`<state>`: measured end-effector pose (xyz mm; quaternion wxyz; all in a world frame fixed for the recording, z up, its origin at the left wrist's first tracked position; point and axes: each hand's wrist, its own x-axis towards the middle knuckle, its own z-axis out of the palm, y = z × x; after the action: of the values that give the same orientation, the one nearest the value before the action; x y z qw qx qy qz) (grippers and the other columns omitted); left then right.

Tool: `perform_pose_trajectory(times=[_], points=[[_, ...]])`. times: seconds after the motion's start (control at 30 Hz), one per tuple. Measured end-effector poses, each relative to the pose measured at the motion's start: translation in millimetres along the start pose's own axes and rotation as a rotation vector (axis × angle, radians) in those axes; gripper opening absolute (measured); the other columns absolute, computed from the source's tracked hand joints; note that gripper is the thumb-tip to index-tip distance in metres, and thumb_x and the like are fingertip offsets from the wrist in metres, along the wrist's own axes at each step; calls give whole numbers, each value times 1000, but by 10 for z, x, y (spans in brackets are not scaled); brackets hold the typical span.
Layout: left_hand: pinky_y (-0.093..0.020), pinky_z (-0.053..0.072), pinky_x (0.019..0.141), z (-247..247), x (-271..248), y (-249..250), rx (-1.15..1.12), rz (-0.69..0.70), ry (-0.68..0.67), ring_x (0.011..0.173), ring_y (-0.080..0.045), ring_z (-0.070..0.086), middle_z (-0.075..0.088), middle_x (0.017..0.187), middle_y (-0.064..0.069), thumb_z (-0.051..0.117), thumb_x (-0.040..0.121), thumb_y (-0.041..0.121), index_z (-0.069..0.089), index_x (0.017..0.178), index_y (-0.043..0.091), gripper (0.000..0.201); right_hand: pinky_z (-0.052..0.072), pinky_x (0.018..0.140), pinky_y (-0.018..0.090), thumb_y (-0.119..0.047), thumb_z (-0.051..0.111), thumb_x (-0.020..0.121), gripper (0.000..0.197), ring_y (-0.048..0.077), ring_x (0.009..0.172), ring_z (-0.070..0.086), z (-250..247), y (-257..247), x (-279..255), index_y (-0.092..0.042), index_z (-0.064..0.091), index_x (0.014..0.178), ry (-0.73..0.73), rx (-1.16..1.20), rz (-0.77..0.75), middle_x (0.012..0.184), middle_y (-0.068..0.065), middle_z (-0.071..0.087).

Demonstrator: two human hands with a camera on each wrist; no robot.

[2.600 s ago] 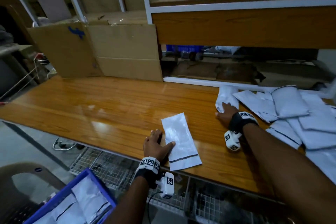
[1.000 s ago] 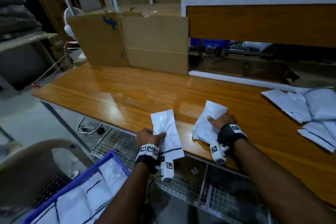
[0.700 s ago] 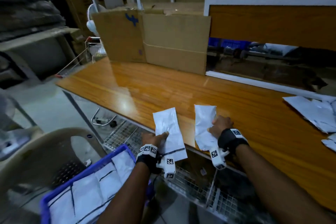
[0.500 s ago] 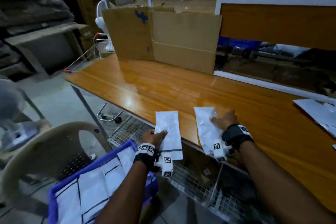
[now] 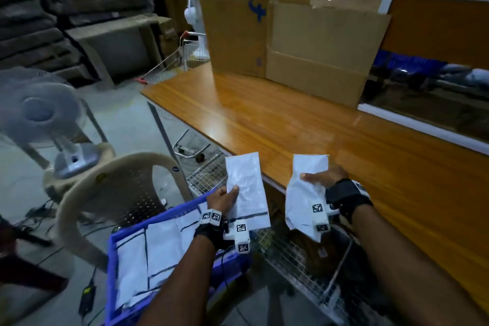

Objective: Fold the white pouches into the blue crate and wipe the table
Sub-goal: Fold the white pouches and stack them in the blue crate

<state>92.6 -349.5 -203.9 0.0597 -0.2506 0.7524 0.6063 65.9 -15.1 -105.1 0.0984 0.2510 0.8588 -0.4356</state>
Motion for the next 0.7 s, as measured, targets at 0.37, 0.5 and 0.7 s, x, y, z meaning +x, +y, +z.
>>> perform_pose_trajectory(times=[0.37,0.5,0.7], points=[[-34,53,84,-1273,-16,-465,187,-190,126,90,-24,68,74,93,-5,66,79,58,73,82,15,43,44,87,30,-41,70,86,55,31,117,59,1809,-903,-270,-8,58,128,-227,-218,-387,130,14,62],[-31,48,100,-1835,134,-906,184,-312,162,108,-24,65,69,119,-4,71,77,64,72,108,13,60,49,96,41,-60,61,71,71,29,114,61,2884,-712,96,-12,61,124,-405,-263,-322,126,10,64],[-32,41,101,-2507,476,-1376,501,-385,136,126,-33,54,57,138,-16,38,104,42,59,132,8,49,50,83,33,-30,69,81,39,25,99,64,3662,-714,-124,-7,64,112,-500,-260,-234,108,7,67]])
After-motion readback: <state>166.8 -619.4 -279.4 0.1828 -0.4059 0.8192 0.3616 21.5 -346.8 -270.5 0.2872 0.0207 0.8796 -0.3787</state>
